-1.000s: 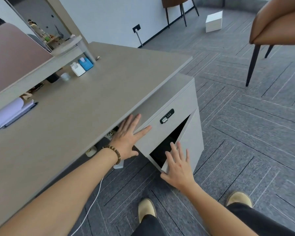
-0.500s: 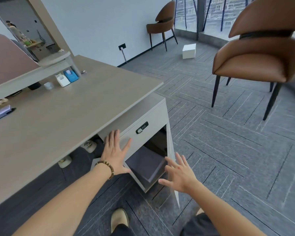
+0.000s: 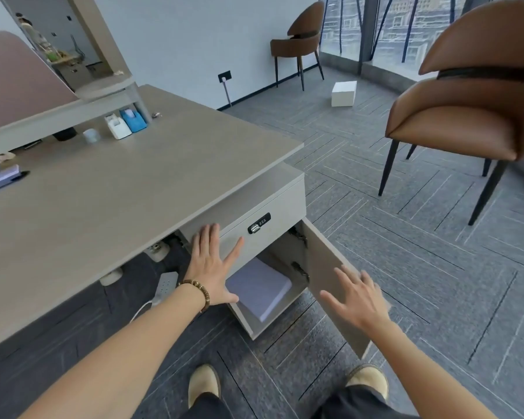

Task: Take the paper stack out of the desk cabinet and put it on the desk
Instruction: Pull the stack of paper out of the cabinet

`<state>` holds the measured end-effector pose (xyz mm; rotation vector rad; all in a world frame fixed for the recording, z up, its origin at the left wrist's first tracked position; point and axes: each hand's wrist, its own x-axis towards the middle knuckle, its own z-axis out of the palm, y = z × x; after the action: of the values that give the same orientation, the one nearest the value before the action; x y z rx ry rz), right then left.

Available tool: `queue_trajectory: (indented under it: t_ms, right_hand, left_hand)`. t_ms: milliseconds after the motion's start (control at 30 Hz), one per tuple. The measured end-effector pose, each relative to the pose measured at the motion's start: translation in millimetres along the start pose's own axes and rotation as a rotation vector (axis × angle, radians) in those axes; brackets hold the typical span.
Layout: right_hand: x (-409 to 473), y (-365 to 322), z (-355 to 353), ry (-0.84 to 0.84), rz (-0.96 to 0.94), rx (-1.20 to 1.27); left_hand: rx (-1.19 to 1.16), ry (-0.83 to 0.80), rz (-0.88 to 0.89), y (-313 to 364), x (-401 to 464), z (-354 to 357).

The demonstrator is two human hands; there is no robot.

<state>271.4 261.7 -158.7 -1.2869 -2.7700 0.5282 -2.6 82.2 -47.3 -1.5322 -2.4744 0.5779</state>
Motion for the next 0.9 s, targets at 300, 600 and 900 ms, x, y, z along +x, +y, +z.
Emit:
queue_trajectory:
  t_ms: [300,600,900]
  right_hand:
    - [44,25,-3,-0.028,0.072,-0.197]
    - [62,29,-4,-0.032,0.099,-0.198]
    - [87,-34,40,-0.116,-0.181,-0.124]
  left_hand:
    - [-0.055,0.076,-0.045,5,5,11]
    - [-0.142,0.174,-0.149,24,4,9]
    - [-0.483,0.067,-0.125,121,7,91]
